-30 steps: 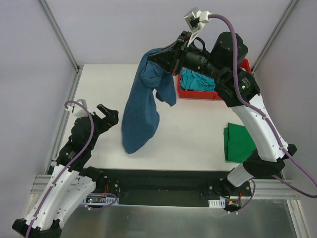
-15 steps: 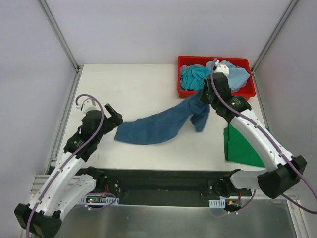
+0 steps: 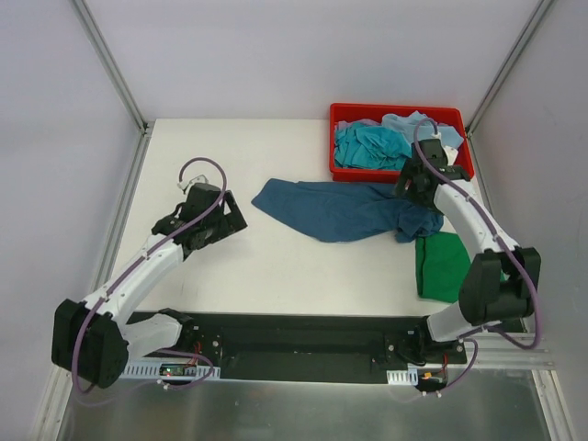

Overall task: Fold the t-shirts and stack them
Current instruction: Move the tshirt to the center of the board, then flatten out the tshirt

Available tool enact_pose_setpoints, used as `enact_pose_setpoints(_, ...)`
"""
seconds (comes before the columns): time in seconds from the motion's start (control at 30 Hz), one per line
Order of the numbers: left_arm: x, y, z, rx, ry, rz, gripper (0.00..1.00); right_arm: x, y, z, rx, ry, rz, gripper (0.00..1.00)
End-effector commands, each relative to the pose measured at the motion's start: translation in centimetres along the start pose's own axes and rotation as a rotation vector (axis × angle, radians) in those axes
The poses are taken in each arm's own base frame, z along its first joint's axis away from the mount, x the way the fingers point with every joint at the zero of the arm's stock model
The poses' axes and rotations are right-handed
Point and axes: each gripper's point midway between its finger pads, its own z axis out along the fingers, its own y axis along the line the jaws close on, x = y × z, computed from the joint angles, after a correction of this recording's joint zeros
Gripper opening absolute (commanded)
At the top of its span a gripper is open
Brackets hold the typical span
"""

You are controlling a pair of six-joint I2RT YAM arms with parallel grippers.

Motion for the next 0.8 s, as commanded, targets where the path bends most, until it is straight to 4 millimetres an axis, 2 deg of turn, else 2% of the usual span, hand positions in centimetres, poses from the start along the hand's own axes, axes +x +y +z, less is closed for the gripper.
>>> enact_pose_setpoints(0.0, -2.3, -1.7, 1.2, -0.014, -0.01, 0.027, 0.99, -2.9, -2.1, -5.5, -0.026, -0.17, 0.033, 0.96)
enact_pose_setpoints(0.1, -3.8, -2.7, 3.5, -0.057, -0.006, 0.038, 0.99, -1.5, -3.1, -6.7, -0.06, -0.194, 0.022, 0.96)
enact_pose_setpoints(0.2, -4.7, -4.3, 6.3, -0.066, 0.031, 0.052, 0.99, 0.9, -3.8, -6.6, -0.095, -0.193, -0.026, 0.96)
enact_pose_setpoints(0.3, -4.3, -6.0, 8.8, -0.041, 0.109, 0.06, 0.96, 3.4, -3.9, -6.6, -0.153, -0.18, -0.059, 0.96)
enact_pose_setpoints(0.37, -3.7, -6.0, 10.5, -0.064, 0.14, 0.039, 0.92, 4.7, -3.9, -7.0, -0.2, -0.181, -0.047, 0.96)
enact_pose_setpoints(0.5, -4.2, -6.2, 13.3, -0.112, 0.141, 0.034, 0.8, 6.8, -2.6, -8.2, -0.358, -0.195, -0.043, 0.96)
enact_pose_setpoints(0.73, -4.2, -5.9, 17.1, -0.179, 0.15, 0.035, 0.73, 8.2, -2.7, -8.8, -0.406, -0.198, -0.001, 0.96)
enact_pose_setpoints(0.77, -4.1, -5.9, 17.7, -0.185, 0.16, 0.04, 0.68, 8.4, -2.6, -8.8, -0.412, -0.191, -0.004, 0.96)
